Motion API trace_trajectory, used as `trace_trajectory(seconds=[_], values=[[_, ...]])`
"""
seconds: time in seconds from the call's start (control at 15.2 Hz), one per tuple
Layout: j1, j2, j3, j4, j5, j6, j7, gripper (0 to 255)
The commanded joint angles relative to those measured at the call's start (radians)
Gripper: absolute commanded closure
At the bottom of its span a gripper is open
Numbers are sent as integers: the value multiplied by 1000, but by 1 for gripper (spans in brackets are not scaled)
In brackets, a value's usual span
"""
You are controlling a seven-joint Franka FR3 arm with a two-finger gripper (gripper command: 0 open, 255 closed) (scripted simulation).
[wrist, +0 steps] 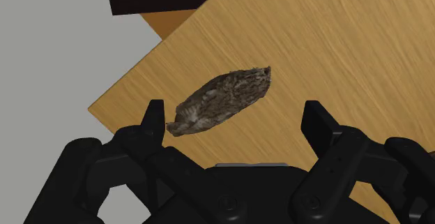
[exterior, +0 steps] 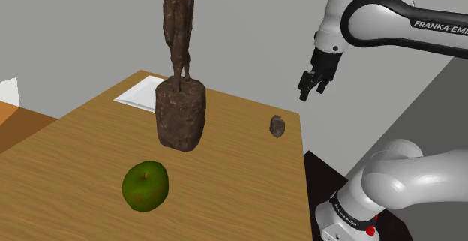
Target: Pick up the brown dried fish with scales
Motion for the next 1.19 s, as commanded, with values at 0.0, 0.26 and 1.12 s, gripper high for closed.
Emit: trace_trajectory(seconds=[0.0,0.26,1.12], values=[[0,0,0,0,0,0,0,0],[-43,98,-43,-50,54,127,71,0],[-113,484,-182,-131,303,530,174,0]])
